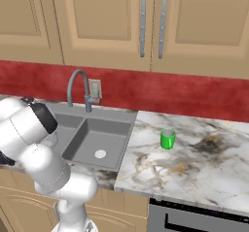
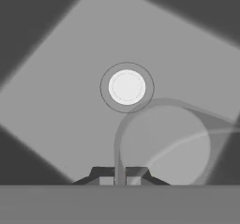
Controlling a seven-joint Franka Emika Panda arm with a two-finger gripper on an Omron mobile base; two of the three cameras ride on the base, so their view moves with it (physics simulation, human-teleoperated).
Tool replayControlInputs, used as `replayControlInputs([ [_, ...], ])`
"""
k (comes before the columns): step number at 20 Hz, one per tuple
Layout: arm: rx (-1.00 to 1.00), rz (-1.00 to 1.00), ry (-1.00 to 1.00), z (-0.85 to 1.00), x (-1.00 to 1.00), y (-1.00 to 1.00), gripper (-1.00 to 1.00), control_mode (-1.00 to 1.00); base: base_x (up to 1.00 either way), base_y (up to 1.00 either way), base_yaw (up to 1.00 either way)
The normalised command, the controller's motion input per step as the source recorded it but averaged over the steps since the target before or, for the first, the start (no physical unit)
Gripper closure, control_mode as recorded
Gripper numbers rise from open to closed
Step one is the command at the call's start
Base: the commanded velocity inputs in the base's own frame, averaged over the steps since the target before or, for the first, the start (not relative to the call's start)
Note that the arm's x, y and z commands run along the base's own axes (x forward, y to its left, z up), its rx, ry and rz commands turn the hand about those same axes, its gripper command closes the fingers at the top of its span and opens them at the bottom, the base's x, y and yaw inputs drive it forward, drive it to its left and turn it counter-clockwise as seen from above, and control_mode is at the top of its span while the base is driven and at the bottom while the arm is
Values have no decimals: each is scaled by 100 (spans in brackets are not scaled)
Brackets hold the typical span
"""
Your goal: Place the glass cup in the left basin and the mug in the right basin of the sink.
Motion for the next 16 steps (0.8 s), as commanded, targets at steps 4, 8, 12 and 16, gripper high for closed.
replayControlInputs([
  [4,-7,0,0,-28,9,0,100,-100,0,0,0],
  [8,-3,0,0,-26,11,0,100,-100,0,0,0],
  [12,0,0,0,-28,9,0,100,-100,0,0,0],
  [16,0,0,0,-23,13,0,100,-100,0,0,0],
])
